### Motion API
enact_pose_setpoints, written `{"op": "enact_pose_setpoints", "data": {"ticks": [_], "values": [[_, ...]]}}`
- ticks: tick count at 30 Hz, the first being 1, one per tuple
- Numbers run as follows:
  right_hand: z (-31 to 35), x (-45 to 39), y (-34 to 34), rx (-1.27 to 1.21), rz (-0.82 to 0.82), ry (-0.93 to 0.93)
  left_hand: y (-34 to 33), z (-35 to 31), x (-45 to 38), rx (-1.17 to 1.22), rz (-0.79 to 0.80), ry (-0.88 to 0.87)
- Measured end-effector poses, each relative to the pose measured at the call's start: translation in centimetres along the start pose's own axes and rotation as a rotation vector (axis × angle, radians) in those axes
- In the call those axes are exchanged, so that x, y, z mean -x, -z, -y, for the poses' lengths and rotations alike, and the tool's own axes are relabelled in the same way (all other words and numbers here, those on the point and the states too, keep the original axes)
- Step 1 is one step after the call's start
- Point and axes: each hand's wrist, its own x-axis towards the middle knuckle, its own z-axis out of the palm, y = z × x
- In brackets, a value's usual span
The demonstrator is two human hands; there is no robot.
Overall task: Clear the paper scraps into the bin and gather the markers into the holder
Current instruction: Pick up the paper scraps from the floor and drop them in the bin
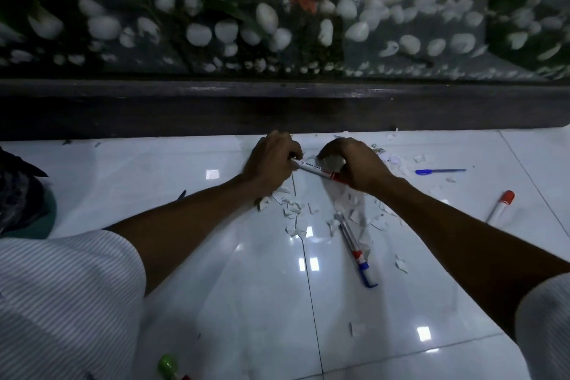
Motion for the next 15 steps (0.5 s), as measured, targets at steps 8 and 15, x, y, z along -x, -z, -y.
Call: {"op": "enact_pose_setpoints", "data": {"ticks": [8,15], "values": [[0.0,0.7,0.1,0.002,-0.167,-0.224,2.2,2.4,1.2,-0.039,0.097,-0.136],[-0.9,0.9,0.4,-0.082,0.054,-0.461,6.3,6.0,3.9,-0.089,-0.056,0.082]]}}
